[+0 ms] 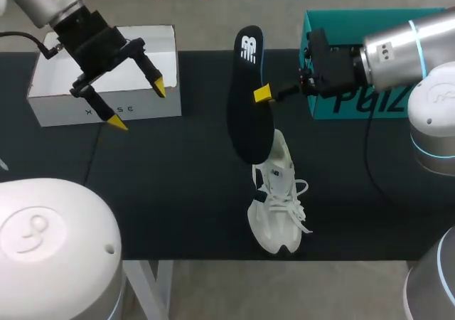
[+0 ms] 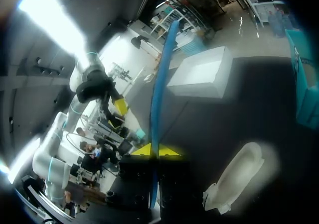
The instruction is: Take the shoe out of the shoebox, open the shoe tongue, remove and reinsert the insole, then place the shoe into the shoebox
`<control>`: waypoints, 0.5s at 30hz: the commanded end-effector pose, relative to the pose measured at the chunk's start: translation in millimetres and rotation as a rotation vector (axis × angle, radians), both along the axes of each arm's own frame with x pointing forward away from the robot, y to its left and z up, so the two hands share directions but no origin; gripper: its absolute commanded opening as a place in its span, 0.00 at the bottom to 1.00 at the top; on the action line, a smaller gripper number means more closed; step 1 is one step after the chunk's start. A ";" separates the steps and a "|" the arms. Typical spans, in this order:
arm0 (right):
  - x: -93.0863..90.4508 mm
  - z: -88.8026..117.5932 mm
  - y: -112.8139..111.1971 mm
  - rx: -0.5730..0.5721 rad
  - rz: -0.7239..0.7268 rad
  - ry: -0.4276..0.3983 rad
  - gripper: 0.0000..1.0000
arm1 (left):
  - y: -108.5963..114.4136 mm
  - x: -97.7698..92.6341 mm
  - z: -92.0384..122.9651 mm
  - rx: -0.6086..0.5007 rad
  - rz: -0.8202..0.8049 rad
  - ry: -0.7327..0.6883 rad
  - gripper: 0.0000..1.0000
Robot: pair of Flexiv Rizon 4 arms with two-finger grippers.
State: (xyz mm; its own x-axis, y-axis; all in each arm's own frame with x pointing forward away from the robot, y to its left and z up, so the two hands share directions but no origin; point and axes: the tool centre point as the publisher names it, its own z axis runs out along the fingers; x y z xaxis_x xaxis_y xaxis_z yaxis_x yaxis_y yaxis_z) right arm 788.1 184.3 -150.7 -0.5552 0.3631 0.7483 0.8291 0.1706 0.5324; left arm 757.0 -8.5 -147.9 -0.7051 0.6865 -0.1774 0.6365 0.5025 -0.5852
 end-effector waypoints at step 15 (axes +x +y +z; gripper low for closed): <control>25.5 -20.4 -12.4 -0.007 -0.040 -0.028 0.00 | -0.5 2.8 0.6 0.018 -0.016 0.013 1.00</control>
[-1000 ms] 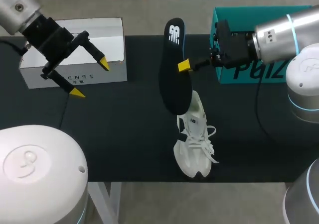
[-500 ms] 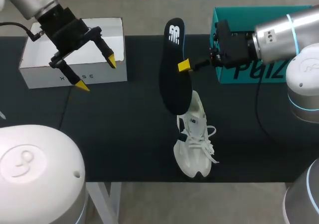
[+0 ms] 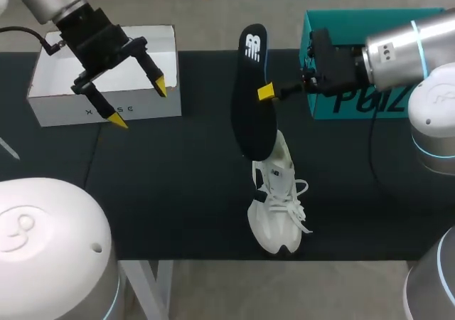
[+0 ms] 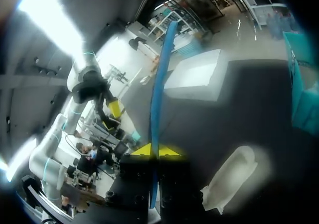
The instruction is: Take the shoe out of the shoebox, open the shoe tongue, remove and reinsert the insole, then place the shoe into the shoebox
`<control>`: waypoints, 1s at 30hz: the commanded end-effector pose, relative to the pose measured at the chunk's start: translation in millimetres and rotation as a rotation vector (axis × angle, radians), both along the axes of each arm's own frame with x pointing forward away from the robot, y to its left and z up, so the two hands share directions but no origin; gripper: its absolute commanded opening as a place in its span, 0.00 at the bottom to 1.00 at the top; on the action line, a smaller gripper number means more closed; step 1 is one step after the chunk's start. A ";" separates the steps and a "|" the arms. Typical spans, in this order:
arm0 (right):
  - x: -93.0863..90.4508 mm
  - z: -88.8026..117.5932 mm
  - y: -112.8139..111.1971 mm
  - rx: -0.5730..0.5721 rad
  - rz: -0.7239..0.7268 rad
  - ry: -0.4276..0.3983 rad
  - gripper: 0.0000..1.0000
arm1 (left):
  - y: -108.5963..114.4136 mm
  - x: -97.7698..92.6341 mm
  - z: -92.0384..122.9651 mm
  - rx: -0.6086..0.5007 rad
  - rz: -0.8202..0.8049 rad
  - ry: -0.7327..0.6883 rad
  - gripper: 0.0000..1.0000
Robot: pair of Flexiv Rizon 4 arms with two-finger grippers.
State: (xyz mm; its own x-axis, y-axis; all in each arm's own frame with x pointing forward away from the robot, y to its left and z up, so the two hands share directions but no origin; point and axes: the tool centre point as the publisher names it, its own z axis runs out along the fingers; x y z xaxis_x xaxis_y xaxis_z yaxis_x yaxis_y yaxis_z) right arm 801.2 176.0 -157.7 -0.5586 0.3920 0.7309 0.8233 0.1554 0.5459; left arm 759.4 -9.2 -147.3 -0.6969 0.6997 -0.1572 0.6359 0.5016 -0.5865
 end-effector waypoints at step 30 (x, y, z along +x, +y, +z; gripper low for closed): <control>97.2 -91.2 -66.1 0.131 -0.105 -0.123 0.00 | 0.2 0.4 0.0 0.003 -0.001 -0.001 1.00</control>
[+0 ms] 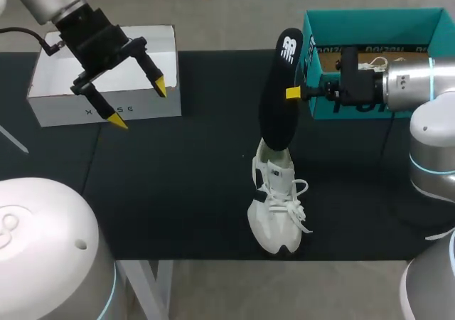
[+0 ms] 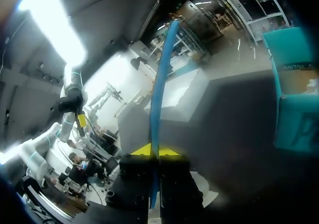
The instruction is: Take the shoe out of the shoebox, open the shoe tongue, remove and reinsert the insole, then place the shoe into the shoebox
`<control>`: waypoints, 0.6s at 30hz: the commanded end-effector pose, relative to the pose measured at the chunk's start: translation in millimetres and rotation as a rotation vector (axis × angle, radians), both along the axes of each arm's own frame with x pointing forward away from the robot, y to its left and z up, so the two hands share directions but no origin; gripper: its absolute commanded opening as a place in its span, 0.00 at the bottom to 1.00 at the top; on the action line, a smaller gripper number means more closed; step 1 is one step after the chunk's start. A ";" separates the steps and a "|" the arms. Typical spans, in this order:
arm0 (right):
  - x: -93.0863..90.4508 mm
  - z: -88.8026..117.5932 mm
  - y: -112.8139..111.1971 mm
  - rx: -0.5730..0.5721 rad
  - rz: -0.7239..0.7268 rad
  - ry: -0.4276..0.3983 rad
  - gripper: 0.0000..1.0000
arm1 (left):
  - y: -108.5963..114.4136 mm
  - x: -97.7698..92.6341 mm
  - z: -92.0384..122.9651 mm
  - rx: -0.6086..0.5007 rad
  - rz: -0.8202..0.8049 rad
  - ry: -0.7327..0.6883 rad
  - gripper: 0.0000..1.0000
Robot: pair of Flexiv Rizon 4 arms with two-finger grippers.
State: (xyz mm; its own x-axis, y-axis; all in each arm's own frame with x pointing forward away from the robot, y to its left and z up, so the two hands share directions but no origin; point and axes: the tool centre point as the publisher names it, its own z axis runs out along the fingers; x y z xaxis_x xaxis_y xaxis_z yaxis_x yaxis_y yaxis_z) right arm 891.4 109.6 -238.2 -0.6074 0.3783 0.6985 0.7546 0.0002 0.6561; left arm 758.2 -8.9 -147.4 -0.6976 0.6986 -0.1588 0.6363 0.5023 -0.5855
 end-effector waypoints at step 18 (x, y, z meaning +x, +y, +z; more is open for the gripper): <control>10.2 -51.4 -10.0 0.113 0.016 -0.002 0.00 | -0.1 1.6 0.1 0.003 -0.003 0.001 1.00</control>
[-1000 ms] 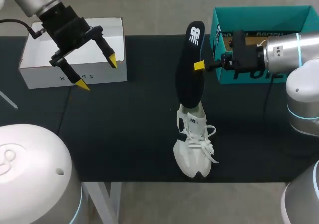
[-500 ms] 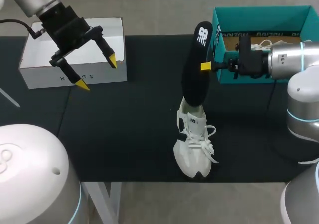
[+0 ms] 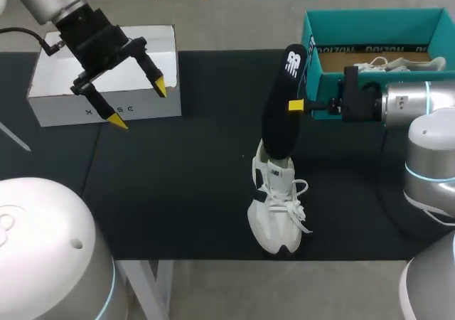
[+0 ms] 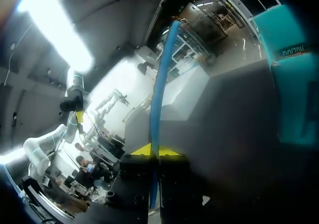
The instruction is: Take the shoe out of the shoebox, open the shoe tongue, remove and reinsert the insole, then place the shoe into the shoebox
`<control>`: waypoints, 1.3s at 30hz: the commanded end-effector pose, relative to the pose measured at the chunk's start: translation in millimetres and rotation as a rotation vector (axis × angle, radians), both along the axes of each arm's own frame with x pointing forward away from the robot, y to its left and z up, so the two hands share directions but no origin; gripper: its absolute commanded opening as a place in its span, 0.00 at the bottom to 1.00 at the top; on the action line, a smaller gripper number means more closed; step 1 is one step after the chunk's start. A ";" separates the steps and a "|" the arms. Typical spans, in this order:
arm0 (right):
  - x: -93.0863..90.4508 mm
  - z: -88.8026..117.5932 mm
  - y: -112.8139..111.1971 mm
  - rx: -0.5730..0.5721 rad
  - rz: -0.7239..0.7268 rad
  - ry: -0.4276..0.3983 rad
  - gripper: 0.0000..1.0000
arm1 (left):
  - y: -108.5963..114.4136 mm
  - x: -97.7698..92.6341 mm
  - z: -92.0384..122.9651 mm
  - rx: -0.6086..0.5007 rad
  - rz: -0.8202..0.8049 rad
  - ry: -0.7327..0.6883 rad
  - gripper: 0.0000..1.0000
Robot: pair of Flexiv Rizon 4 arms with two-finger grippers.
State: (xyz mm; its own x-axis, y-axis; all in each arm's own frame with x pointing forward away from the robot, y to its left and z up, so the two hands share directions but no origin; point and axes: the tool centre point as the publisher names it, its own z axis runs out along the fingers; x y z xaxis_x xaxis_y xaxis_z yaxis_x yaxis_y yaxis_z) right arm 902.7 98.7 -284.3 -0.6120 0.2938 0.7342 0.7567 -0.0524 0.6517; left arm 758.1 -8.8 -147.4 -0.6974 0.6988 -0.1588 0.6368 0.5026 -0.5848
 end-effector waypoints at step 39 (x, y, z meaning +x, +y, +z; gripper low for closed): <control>-71.9 -43.3 20.1 -0.160 0.113 0.007 0.00 | -0.2 1.7 0.1 0.003 -0.002 0.002 1.00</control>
